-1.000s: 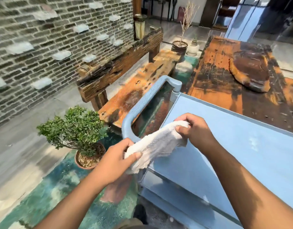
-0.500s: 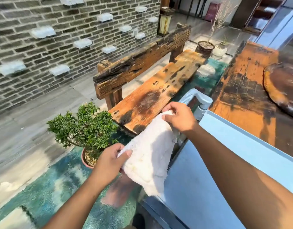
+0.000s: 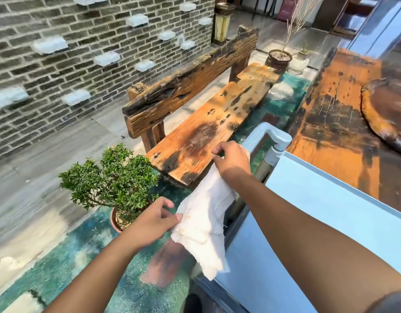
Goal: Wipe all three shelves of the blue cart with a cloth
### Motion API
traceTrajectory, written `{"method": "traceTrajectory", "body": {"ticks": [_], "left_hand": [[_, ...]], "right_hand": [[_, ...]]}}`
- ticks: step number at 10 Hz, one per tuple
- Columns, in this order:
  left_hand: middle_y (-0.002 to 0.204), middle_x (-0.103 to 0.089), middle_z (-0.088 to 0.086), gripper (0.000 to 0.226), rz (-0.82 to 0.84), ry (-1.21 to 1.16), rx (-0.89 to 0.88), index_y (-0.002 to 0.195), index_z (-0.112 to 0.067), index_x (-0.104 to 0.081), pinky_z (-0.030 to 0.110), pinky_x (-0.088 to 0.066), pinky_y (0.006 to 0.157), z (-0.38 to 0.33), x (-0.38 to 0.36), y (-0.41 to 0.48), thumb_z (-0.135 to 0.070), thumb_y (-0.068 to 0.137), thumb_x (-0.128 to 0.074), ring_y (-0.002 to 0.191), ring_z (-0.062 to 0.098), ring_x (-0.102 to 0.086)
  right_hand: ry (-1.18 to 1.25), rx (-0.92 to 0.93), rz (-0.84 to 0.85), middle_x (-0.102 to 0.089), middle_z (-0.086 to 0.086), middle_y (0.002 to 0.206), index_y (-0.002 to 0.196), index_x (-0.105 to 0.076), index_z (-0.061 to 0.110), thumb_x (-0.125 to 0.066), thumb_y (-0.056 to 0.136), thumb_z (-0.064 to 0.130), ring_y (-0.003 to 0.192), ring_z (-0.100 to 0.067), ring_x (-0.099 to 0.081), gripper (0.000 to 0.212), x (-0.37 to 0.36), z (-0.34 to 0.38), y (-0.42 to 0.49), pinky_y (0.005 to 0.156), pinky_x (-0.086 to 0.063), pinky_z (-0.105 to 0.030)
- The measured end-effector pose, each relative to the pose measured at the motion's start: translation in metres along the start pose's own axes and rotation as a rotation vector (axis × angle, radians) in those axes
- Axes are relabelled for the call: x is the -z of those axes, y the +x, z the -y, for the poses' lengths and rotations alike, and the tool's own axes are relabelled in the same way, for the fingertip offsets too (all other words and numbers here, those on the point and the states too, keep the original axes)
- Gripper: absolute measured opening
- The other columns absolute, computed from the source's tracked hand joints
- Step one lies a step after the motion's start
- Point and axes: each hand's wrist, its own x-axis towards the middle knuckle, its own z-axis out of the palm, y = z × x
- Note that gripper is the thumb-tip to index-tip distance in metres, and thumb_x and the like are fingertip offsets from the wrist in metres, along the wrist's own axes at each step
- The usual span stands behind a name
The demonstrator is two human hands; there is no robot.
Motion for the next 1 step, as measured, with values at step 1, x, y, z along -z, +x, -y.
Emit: {"method": "traceTrajectory", "body": {"ticks": [1], "left_hand": [[0.121,-0.054,-0.002,0.041,-0.162,0.071,-0.098,0.132,-0.025,-0.043,0.035,-0.052,0.076,-0.0298,-0.0093,0.0117,-0.026,0.095,-0.062,0.089,0.014,-0.06]], "right_hand": [[0.163,0.01,-0.103,-0.057,0.006,0.11,0.101,-0.067,0.021,-0.058,0.092,0.011,0.111,-0.018,-0.053,0.015,0.0185,-0.0108,-0.0149,0.09,-0.038,-0.028]]}}
